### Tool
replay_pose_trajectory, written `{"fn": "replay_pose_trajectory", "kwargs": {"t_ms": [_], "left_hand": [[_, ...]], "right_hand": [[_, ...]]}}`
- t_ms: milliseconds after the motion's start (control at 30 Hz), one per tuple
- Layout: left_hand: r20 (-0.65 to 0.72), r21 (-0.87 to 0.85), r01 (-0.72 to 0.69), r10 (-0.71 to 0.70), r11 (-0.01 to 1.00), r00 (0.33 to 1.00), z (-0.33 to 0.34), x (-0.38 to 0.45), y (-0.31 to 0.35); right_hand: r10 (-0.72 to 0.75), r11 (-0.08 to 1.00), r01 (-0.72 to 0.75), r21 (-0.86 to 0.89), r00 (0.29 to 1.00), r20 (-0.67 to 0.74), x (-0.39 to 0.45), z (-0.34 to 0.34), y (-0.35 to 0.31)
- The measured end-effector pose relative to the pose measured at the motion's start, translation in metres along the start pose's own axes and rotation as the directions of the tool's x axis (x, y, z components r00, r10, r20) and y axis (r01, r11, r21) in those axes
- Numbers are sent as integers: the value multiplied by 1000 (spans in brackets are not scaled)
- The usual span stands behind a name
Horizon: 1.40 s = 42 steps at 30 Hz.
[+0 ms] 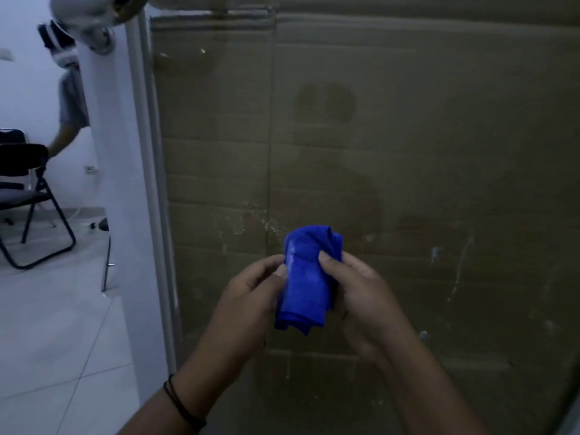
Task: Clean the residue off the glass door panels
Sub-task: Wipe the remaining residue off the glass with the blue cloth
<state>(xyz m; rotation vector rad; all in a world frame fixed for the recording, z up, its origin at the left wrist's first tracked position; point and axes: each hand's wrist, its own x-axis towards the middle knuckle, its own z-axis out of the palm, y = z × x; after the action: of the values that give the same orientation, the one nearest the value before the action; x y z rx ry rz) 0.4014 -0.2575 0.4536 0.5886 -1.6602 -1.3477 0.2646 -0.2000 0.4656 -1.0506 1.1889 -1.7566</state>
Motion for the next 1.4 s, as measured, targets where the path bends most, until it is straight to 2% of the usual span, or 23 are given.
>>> {"fn": "replay_pose_trajectory", "kwargs": {"t_ms": [100,167,233,367,467,567,633,733,800,867,933,1000,1100,1167,1267,1333,1400], "left_hand": [[15,-204,103,-102,973,995,3,-6,-2],[63,-342,201,-191,918,980,2,-9,-5],[119,-411,252,-222,876,968,0,-12,-6],[153,-439,233,-184,868,971,2,-16,-9],[174,-464,230,-166,855,971,5,-19,-14],[136,-427,208,-164,880,977,2,-20,-19],[138,-416,222,-181,882,974,-5,-20,-23],[128,-414,238,-202,879,971,-16,-20,-26],[9,-365,179,-189,914,982,-23,-18,-29],[-210,-285,72,-136,956,968,-33,-11,-29],[-453,-59,-80,45,995,890,-49,-1,-27],[-566,250,-198,309,948,764,-66,17,-24],[-567,517,-271,562,812,602,-83,49,-18],[-520,669,-226,663,708,539,-90,68,-20],[-527,727,-133,671,674,522,-86,84,-34],[-521,717,-168,680,676,515,-73,86,-43],[-436,725,-263,720,637,540,-49,86,-51]], "right_hand": [[39,998,-41,40,998,52,-11,-4,2],[67,996,-70,48,995,76,-15,-6,3],[83,995,-88,53,993,88,-17,-6,3],[137,988,-144,56,984,111,-16,-2,7],[169,985,-166,-44,982,82,-14,8,16],[164,975,-151,-165,984,70,-10,18,23],[169,967,-148,-209,982,87,-8,22,23],[184,948,-169,-270,982,30,-6,26,23],[160,933,-162,-321,987,-35,-6,29,24],[102,919,-134,-372,989,-104,-5,28,27],[30,916,-85,-393,989,-144,-5,27,28],[-31,924,-32,-380,987,-157,-5,24,27],[-93,932,34,-361,985,-148,-7,22,24],[-129,934,71,-350,981,-145,-8,20,22],[-169,944,119,-307,976,-140,-11,10,19],[-191,948,144,-283,970,-147,-14,1,17],[-212,949,164,-271,964,-160,-15,-10,15]]}}
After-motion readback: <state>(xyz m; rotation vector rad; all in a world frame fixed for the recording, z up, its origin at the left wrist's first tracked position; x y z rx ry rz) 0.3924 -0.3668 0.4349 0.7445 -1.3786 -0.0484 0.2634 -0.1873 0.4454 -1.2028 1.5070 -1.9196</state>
